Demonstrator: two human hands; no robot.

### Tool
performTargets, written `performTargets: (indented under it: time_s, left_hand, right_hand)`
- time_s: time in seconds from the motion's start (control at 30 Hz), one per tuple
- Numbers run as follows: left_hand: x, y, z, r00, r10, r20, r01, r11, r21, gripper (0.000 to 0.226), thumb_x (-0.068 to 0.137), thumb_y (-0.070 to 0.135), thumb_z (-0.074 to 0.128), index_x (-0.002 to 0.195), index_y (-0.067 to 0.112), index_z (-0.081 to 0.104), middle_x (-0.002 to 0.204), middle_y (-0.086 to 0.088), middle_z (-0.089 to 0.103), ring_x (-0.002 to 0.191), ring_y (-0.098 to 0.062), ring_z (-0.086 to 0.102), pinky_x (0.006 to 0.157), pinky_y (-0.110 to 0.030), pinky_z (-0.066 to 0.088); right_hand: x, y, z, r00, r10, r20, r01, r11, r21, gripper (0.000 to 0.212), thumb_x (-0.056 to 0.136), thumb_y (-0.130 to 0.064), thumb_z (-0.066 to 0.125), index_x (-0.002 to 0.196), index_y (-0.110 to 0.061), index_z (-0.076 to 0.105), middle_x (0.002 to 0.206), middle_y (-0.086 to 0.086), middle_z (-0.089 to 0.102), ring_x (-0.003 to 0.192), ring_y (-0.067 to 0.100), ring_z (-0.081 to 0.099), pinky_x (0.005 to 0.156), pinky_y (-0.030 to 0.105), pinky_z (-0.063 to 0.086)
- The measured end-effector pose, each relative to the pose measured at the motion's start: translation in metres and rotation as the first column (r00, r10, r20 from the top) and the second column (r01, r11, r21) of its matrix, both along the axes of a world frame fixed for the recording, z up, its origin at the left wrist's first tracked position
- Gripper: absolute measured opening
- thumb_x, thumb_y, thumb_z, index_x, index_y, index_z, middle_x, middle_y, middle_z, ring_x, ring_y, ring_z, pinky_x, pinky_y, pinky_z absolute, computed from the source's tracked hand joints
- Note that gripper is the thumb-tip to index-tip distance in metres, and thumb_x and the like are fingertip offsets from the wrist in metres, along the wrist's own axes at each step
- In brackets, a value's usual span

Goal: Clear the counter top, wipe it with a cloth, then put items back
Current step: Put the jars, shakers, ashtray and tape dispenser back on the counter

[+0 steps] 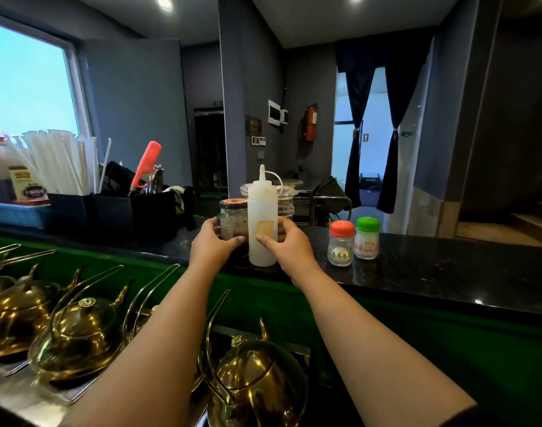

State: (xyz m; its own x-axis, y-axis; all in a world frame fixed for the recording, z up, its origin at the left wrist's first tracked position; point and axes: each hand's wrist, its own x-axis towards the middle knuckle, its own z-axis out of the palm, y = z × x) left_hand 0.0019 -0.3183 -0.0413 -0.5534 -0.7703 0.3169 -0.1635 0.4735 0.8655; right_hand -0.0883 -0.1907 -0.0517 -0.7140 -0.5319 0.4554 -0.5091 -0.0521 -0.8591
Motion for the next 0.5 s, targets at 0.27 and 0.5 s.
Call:
performTargets:
  time_s: [0.27,0.5]
  left_hand:
    - [-0.006,-0.002,-0.006,0.997,0.044,0.065,-0.041,0.998,-0.049,0.069,0.081,0.028,0.074,0.139,0.016,0.039,0.133,-0.006,0.056,0.117,-0.025,0.055,0.09,-0.037,0.046]
    - [-0.002,0.013,-0.013,0.973,0.082,0.217,-0.059,0.993,-0.106,0.065,0.087,0.024,0.067,0.142,0.011,0.037,0.135,-0.014,0.051,0.12,-0.03,0.051,0.096,-0.041,0.044]
  right_hand:
    - [-0.008,0.005,-0.001,0.999,-0.03,-0.037,0.033,0.996,0.083,0.052,0.084,-0.026,0.072,0.131,-0.016,0.05,0.119,0.001,0.062,0.099,0.012,0.057,0.079,0.025,0.046]
    - [-0.01,0.021,-0.01,0.986,-0.148,-0.078,0.162,0.959,0.232,0.054,0.086,-0.023,0.071,0.134,-0.011,0.05,0.128,0.008,0.057,0.113,0.021,0.058,0.094,0.032,0.048]
